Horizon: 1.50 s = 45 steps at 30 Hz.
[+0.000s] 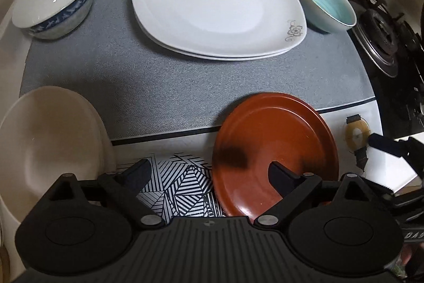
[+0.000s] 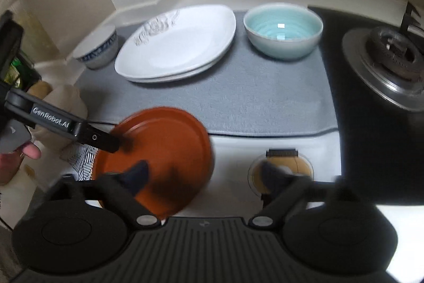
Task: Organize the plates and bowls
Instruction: 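Lift the terracotta plate up with both grippers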
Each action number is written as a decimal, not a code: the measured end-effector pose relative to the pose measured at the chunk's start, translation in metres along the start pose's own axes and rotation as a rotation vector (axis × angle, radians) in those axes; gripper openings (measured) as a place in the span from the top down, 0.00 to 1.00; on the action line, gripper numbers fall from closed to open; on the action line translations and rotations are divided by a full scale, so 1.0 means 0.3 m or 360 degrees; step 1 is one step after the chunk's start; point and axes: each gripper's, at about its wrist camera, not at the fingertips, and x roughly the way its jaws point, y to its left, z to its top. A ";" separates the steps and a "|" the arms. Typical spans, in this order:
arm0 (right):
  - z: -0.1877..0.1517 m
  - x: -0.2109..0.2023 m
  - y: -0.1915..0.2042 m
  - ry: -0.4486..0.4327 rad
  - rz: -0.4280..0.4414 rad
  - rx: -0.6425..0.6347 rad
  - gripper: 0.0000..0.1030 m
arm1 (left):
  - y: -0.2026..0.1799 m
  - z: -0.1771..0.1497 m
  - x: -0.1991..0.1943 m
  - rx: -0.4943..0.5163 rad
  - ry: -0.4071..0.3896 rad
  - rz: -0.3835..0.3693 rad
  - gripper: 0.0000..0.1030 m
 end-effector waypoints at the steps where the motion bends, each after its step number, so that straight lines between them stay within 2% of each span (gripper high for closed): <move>1: 0.005 -0.008 -0.001 -0.0024 -0.0015 0.0000 0.02 | 0.001 -0.002 -0.002 -0.0004 -0.0002 -0.0014 0.08; 2: 0.009 -0.022 -0.003 -0.0059 0.0003 -0.0002 0.00 | -0.002 -0.006 0.000 -0.0005 0.0001 -0.0030 0.14; 3: 0.016 -0.032 -0.006 -0.0088 0.0033 0.0005 0.00 | -0.009 -0.009 0.004 0.0007 0.0014 -0.0022 0.26; 4: 0.024 -0.040 -0.009 -0.0105 0.0046 0.0019 0.00 | -0.012 -0.009 0.008 0.0019 0.0019 -0.0008 0.34; 5: 0.032 -0.044 -0.010 -0.0117 0.0035 0.0023 0.00 | -0.013 -0.014 0.012 0.0027 0.0015 -0.0017 0.50; 6: 0.039 -0.049 -0.006 -0.0131 -0.0002 0.0024 0.00 | -0.011 -0.015 0.017 0.0027 0.0023 -0.0041 0.54; 7: 0.045 -0.055 0.004 -0.0154 -0.0044 0.0014 0.00 | -0.006 -0.018 0.021 0.0016 0.0036 -0.0065 0.54; 10: 0.053 -0.054 0.033 -0.0142 -0.0001 -0.0031 0.00 | 0.007 -0.033 0.010 -0.0029 -0.0011 -0.0106 0.54; 13: 0.030 -0.036 0.087 -0.0118 0.0028 -0.0252 0.00 | 0.009 -0.040 0.017 -0.0009 -0.0017 -0.0099 0.58; 14: 0.025 -0.020 0.107 -0.0072 -0.0017 -0.0306 0.01 | 0.014 -0.040 0.022 -0.0019 -0.0025 -0.0103 0.62; 15: 0.018 -0.004 0.120 -0.0036 -0.0078 -0.0333 0.02 | 0.015 -0.044 0.019 -0.0004 -0.0065 -0.0094 0.75; 16: 0.014 0.012 0.126 -0.0007 -0.0125 -0.0339 0.10 | 0.007 -0.045 0.024 0.0042 -0.0094 -0.0075 0.79; 17: 0.010 0.026 0.123 0.0021 -0.0149 -0.0317 0.17 | 0.001 -0.045 0.022 0.0071 -0.0125 -0.0056 0.81; 19: -0.001 0.049 0.096 0.0077 -0.0135 -0.0221 0.61 | 0.003 -0.042 0.026 0.0058 -0.0140 -0.0075 0.81; 21: -0.014 0.053 0.066 0.0090 -0.0085 -0.0128 0.79 | 0.004 -0.046 0.024 0.0055 -0.0146 -0.0091 0.81; 25: -0.037 0.052 0.045 0.0106 -0.0024 -0.0068 0.79 | 0.001 -0.055 0.025 0.0058 -0.0159 -0.0103 0.81; 28: -0.039 0.073 0.051 0.0128 -0.0005 -0.0110 0.79 | -0.003 -0.063 0.028 0.0097 -0.0203 -0.0109 0.81; 32: -0.023 0.090 0.050 0.0124 0.0005 -0.0166 0.80 | -0.018 -0.056 0.022 0.0058 -0.0165 -0.0056 0.86; 35: -0.006 0.072 0.031 0.0072 0.0040 -0.0149 0.86 | -0.015 -0.056 0.005 -0.0037 -0.0115 -0.0047 0.88; 40: 0.036 -0.014 0.009 -0.0015 0.0152 -0.0204 0.91 | -0.039 -0.054 -0.087 -0.0078 -0.0111 0.0010 0.91; 45: 0.051 -0.055 -0.010 -0.0029 0.0144 -0.0296 0.90 | -0.108 -0.039 -0.188 -0.0102 -0.0174 0.0061 0.91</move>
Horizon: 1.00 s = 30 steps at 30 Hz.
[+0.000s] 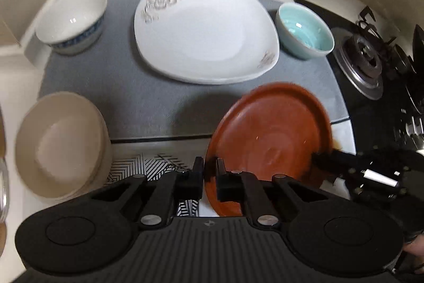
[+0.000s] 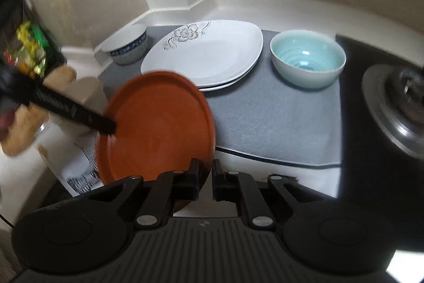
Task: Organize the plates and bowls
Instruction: 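Lift the terracotta plate up with both grippers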
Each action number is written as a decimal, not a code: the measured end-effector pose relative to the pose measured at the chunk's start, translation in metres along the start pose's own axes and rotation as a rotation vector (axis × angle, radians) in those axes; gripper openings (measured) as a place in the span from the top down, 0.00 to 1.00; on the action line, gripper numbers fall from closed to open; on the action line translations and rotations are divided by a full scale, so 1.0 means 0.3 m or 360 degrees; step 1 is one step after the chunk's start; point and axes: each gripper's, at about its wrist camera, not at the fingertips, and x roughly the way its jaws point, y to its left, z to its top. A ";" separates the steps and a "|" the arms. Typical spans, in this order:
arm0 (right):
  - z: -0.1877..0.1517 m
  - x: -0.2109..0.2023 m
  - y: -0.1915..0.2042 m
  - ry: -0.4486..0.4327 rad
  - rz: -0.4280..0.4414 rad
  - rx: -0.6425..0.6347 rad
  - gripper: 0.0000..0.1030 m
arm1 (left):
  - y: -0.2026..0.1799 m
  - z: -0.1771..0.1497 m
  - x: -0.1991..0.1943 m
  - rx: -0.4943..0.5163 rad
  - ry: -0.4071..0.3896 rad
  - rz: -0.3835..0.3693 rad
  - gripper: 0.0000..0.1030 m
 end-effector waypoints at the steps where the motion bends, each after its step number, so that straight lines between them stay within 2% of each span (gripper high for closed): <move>1: -0.003 -0.003 -0.016 0.0006 0.0038 0.0043 0.90 | -0.015 0.001 -0.013 -0.0003 -0.0015 0.0032 0.91; 6: -0.030 -0.009 -0.092 0.0000 0.0221 0.0200 0.90 | -0.069 -0.004 -0.065 -0.0026 -0.0050 0.0111 0.91; 11: -0.025 -0.072 -0.112 -0.0083 0.0327 0.0193 0.90 | -0.095 -0.007 -0.115 -0.0024 -0.0091 0.0151 0.91; 17: 0.032 -0.109 -0.114 -0.0094 0.0360 0.0166 0.90 | -0.112 0.003 -0.189 -0.0066 -0.0182 0.0166 0.91; 20: 0.077 -0.129 -0.093 -0.0120 0.0352 0.0108 0.89 | -0.156 -0.003 -0.259 0.0070 -0.0354 0.0224 0.90; 22: 0.114 -0.151 -0.089 -0.0159 0.0355 0.0113 0.89 | -0.173 0.005 -0.297 0.0101 -0.0416 0.0260 0.90; 30: 0.322 -0.206 -0.108 -0.0293 0.0339 0.0086 0.90 | -0.118 0.165 -0.384 -0.0069 -0.0482 0.0154 0.90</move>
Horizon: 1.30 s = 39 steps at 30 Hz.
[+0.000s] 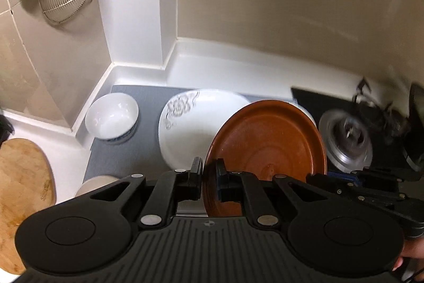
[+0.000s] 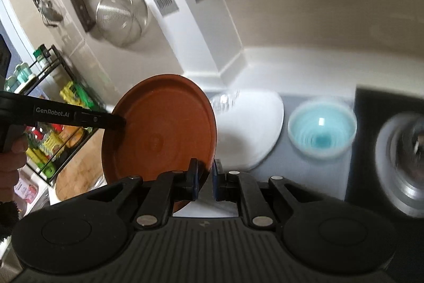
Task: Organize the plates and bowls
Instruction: 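Lift the terracotta plate up with both grippers, then carry the terracotta plate over the stacked white plates and lower it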
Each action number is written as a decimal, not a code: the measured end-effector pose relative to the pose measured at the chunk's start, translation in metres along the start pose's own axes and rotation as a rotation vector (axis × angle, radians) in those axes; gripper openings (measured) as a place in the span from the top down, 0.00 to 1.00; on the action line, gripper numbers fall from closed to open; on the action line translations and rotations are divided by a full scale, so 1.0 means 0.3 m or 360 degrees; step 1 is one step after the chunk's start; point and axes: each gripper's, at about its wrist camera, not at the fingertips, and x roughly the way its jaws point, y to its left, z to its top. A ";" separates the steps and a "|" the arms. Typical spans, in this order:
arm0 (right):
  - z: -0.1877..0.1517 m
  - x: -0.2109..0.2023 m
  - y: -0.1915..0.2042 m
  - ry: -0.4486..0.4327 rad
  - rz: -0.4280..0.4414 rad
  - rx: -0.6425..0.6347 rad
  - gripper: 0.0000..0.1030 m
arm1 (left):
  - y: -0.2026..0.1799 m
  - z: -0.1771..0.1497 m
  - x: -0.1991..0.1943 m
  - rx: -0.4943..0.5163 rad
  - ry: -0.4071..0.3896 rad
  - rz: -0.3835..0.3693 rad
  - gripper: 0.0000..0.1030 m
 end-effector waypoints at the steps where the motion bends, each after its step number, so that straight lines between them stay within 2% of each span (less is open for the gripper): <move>1: 0.029 0.004 -0.002 -0.0017 -0.0012 -0.0006 0.90 | 0.006 0.024 0.000 -0.0012 -0.0009 -0.0014 0.90; 9: 0.173 0.110 0.005 -0.0015 -0.0107 0.0006 0.90 | 0.052 0.175 0.058 -0.0012 -0.0075 -0.0041 0.90; 14: 0.197 0.193 0.035 0.0028 -0.0203 0.0035 0.90 | 0.125 0.231 0.159 -0.0034 0.0011 -0.0062 0.90; 20: 0.222 0.253 0.069 -0.0003 -0.0325 0.0059 0.90 | 0.215 0.282 0.290 -0.0065 0.0114 -0.0160 0.90; 26: 0.233 0.340 0.068 0.0048 -0.0454 0.0062 0.90 | 0.228 0.317 0.394 0.0011 0.0144 -0.0177 0.90; 33: 0.216 0.442 0.012 0.0113 -0.0554 0.0179 0.90 | 0.247 0.332 0.529 0.0066 0.0251 -0.0246 0.90; 39: 0.190 0.526 -0.036 0.0177 -0.0632 0.0252 0.90 | 0.256 0.326 0.622 0.0055 0.0297 -0.0276 0.90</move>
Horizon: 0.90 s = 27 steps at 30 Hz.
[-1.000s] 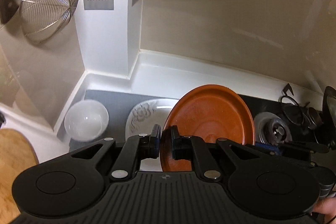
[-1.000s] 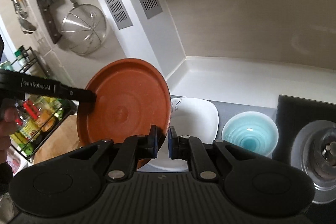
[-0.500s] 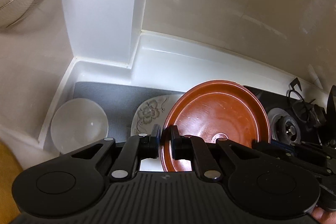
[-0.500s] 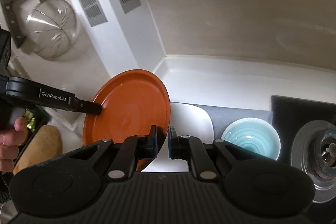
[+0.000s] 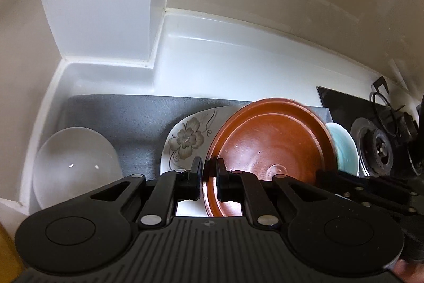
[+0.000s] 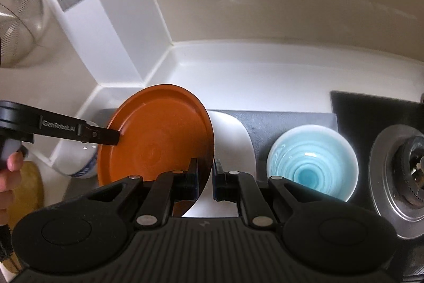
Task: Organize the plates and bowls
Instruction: 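Carry the terracotta plate over the stacked white plates and lower it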
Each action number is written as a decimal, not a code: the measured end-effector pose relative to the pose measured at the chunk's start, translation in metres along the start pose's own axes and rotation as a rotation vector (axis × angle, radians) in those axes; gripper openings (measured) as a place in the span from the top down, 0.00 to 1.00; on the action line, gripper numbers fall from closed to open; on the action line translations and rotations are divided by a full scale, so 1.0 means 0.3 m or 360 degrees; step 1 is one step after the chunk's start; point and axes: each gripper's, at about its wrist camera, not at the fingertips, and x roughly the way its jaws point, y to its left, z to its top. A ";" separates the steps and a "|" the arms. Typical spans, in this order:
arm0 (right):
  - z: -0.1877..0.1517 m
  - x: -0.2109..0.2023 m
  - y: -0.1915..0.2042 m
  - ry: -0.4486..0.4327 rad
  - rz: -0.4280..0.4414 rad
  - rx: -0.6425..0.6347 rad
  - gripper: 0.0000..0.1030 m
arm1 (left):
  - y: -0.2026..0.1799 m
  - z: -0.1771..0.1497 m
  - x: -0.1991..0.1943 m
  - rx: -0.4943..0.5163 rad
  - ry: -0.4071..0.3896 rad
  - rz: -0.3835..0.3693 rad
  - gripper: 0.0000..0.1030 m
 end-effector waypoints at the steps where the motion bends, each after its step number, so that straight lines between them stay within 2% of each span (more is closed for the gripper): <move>1: 0.003 0.027 -0.006 0.0025 -0.0009 0.0025 0.90 | 0.001 0.001 0.009 0.0016 -0.0017 0.0002 0.90; 7: -0.011 0.144 0.004 0.0129 -0.0086 0.0002 0.90 | 0.032 0.007 0.137 0.0019 0.0056 0.0043 0.90; 12: -0.041 0.195 -0.025 0.0182 -0.0054 0.0145 0.90 | 0.060 -0.013 0.209 0.0008 0.0133 0.0066 0.90; 18: -0.057 0.212 -0.015 0.0187 -0.0105 0.0153 0.90 | 0.067 -0.018 0.240 0.0012 0.0137 0.0054 0.90; 27: -0.093 0.210 0.007 0.0117 -0.0231 0.0167 0.88 | 0.066 -0.033 0.272 0.0000 0.0162 0.0037 0.90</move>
